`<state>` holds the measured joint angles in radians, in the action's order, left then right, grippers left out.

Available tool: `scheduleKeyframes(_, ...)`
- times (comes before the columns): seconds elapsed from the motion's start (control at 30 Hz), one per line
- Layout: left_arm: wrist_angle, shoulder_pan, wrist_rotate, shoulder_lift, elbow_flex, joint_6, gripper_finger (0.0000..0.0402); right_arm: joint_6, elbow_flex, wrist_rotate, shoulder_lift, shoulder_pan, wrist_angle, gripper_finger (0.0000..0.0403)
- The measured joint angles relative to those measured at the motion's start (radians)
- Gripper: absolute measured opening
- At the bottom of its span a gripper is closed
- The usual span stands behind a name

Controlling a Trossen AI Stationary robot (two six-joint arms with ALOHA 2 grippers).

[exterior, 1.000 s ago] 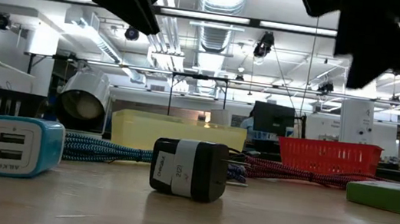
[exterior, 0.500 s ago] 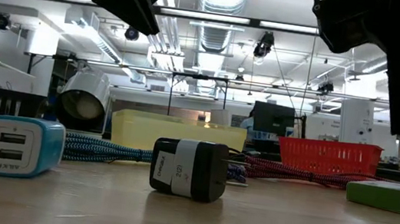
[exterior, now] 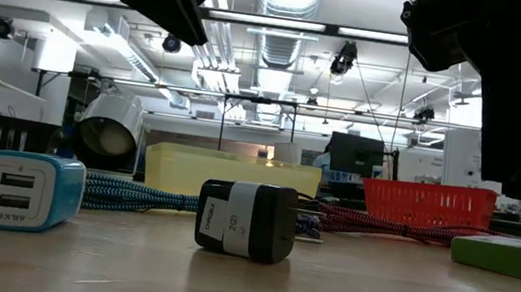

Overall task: Pick and place items into bin
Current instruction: Put the card reader box into the black bin

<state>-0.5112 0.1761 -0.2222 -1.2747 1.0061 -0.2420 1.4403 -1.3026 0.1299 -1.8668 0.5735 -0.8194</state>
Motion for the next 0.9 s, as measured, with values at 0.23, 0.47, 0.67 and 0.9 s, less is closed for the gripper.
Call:
scheduleKeyframes(0.23, 0.0, 0.0, 0.0, 0.0, 0.0, 0.0, 0.0089, 0.027, 0.045, -0.003, 0.0, 0.007, 0.031, 0.0215)
scheduleKeyframes(0.47, 0.001, 0.0, 0.0, 0.0, 0.0, 0.0, 0.0089, 0.052, 0.12, 0.0, -0.001, 0.023, 0.184, 0.0215)
scheduleKeyframes(0.67, 0.003, 0.0, 0.0, 0.0, 0.0, 0.001, 0.0089, 0.053, 0.16, 0.001, -0.001, 0.024, 0.208, 0.0214)
scheduleKeyframes(0.9, 0.003, 0.0, 0.0, 0.0, 0.0, 0.001, 0.0089, 0.049, 0.21, 0.005, 0.005, 0.025, 0.266, 0.0214)
